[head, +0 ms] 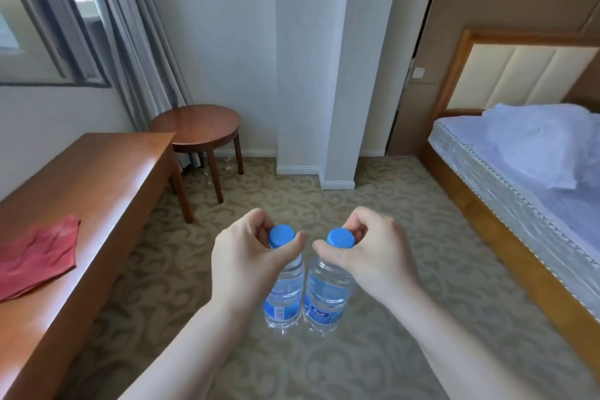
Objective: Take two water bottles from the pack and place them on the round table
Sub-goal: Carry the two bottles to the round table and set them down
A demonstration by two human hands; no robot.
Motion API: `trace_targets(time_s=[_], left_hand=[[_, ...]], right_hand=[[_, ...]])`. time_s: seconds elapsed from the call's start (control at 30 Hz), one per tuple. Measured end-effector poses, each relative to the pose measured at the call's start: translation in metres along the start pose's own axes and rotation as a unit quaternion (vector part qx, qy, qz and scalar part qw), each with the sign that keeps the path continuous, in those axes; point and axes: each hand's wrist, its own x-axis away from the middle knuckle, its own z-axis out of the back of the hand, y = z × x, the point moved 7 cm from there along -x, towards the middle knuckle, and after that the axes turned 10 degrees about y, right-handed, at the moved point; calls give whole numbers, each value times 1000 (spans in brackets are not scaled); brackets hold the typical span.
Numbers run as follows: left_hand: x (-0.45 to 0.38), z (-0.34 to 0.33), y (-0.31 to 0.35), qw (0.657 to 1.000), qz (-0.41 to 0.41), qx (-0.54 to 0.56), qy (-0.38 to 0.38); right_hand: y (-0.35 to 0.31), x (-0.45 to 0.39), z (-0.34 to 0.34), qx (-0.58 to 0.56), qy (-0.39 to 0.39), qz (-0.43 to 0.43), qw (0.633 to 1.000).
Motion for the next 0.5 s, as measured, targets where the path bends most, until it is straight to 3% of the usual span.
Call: trace_targets(time_s=[0.23, 0.5], left_hand=[[-97, -102, -4, 999, -1, 12, -32], [-206, -218, -14, 999, -25, -22, 2]], right_hand=[[33, -123, -24, 15, 21, -1, 1000], [97, -278, -85, -21, -16, 8, 1000]])
